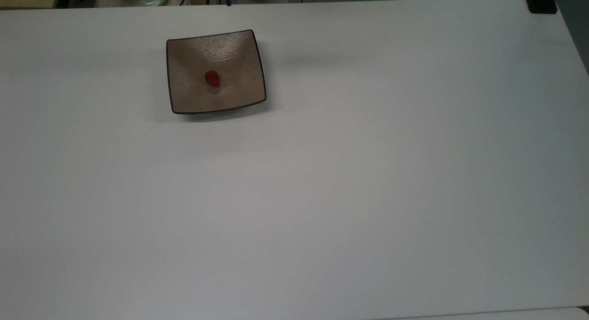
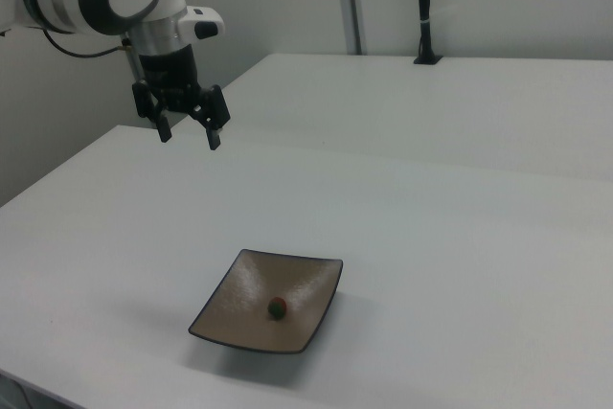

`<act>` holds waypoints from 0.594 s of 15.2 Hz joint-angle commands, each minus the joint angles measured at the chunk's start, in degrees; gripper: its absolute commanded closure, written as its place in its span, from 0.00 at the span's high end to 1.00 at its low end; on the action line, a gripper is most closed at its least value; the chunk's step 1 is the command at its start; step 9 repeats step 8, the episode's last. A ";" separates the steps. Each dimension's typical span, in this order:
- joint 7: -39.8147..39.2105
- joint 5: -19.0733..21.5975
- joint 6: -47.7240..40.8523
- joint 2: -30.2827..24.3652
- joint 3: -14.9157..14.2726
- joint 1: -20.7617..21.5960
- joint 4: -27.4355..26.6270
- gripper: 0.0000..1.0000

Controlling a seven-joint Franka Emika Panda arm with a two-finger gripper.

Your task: Strawberries on a ceramic plate

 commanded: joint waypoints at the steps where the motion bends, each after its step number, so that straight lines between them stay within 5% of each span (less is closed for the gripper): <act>1: 0.63 3.64 7.12 1.46 -0.25 1.45 -0.07 1.00; 9: 1.06 3.65 8.91 1.99 -0.33 1.80 -0.51 1.00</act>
